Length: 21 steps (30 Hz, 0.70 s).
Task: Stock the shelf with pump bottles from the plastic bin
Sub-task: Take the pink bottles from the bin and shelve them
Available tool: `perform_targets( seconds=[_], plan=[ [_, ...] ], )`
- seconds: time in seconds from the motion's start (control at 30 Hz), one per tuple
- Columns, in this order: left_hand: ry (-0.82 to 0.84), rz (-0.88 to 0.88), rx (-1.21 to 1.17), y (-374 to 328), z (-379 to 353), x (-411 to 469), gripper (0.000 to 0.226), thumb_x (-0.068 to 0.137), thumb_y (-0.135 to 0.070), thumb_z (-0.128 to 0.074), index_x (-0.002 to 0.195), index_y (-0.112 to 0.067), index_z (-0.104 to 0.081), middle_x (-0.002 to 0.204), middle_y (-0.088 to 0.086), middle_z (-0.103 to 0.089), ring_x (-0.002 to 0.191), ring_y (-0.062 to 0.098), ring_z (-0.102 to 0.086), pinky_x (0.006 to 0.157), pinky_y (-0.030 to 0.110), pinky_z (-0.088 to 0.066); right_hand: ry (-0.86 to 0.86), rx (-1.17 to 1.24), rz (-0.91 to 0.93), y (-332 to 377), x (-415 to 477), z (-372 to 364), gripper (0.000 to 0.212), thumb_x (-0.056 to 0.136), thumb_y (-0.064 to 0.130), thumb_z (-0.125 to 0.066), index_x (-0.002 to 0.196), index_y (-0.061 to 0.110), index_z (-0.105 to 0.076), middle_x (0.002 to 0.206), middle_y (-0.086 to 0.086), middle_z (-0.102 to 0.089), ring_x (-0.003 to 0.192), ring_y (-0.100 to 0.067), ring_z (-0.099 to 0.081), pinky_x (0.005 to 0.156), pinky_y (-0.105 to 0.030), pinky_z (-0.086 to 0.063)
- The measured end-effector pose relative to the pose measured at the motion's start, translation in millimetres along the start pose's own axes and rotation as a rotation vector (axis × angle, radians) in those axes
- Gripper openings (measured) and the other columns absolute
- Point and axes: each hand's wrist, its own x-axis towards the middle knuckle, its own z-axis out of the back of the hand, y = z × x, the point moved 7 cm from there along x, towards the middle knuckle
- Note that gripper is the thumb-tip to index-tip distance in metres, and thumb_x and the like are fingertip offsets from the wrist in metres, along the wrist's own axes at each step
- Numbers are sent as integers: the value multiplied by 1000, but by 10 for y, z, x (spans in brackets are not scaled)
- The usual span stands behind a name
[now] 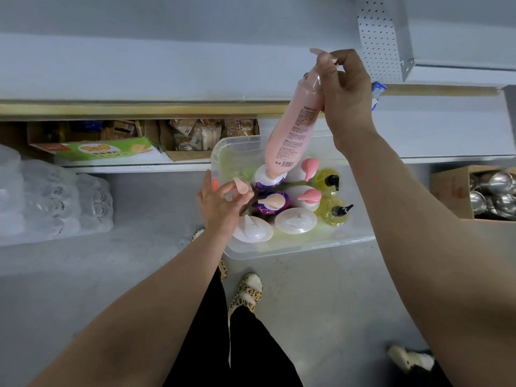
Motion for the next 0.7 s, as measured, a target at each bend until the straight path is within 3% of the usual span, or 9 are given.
perform_targets(
  seconds=[0.07, 0.17, 0.23, 0.3, 0.37, 0.47, 0.53, 0.63, 0.7],
  plan=[
    [-34, -23, -96, -131, 63, 42, 92, 63, -37, -90, 143, -20, -46, 125, -22, -63, 136, 10, -26, 108, 29, -29, -11, 0, -15, 9, -40, 43, 27, 99, 38, -55, 102, 12, -56, 108, -1, -75, 88, -31, -71, 72, -38, -57],
    [-45, -87, -185, -434, 158, 63, 72, 64, -30, -90, 129, -15, -63, 120, -52, -43, 136, 0, -27, 111, 20, -28, -23, 4, -25, 86, -98, 100, 29, 98, 39, -57, 103, 11, -57, 103, -2, -76, 83, -24, -71, 73, -39, -57],
    [-15, -152, -244, -664, 226, -4, 46, 65, -32, -89, 109, -28, -74, 134, -35, -44, 137, 3, -36, 112, 30, -33, -28, 2, -17, 195, -145, 135, 22, 96, 41, -58, 98, 19, -60, 98, 0, -77, 84, -25, -72, 75, -43, -58],
    [28, -167, -299, -880, 290, -106, 30, 69, -29, -86, 96, -30, -74, 128, -20, -58, 123, 6, -53, 102, 34, -44, -42, 4, 0, 349, -187, 180, 15, 93, 47, -60, 89, 32, -62, 95, -3, -77, 87, -30, -72, 79, -49, -57],
    [52, -172, -359, -1122, 375, -242, 25, 74, -21, -84, 92, -24, -67, 97, -16, -70, 90, -2, -63, 81, 25, -50, -56, 6, 20, 550, -237, 239, 15, 87, 53, -61, 81, 40, -62, 90, -9, -75, 87, -34, -71, 81, -53, -56],
    [53, -217, -437, -1533, 563, -451, 27, 77, -14, -81, 90, -18, -58, 60, -19, -59, 55, -5, -54, 59, 14, -45, -63, 7, 58, 891, -325, 307, 22, 83, 59, -62, 79, 37, -59, 86, -14, -73, 85, -35, -70, 82, -52, -55],
    [51, -282, -445, -1809, 719, -599, 30, 78, -13, -80, 92, -9, -54, 68, -11, -60, 56, 0, -53, 59, 16, -46, -37, 27, 96, 1157, -390, 322, 27, 83, 59, -63, 83, 32, -59, 86, -15, -72, 81, -32, -70, 82, -51, -55],
    [34, -377, -505, -2223, 1014, -829, 36, 69, -29, -86, 80, -23, -51, 79, 8, -58, 71, 12, -56, 69, 31, -48, -8, 83, 161, 1629, -470, 348, 32, 82, 55, -66, 87, 23, -62, 77, -8, -70, 74, -24, -67, 76, -46, -55],
    [3, -449, -508, -2509, 1241, -985, 42, 64, -38, -87, 75, -25, -49, 76, 6, -54, 73, 15, -53, 70, 35, -44, 22, 96, 204, 1949, -510, 339, 29, 81, 53, -67, 81, 25, -62, 73, -5, -67, 70, -21, -62, 70, -39, -50]
  ],
)
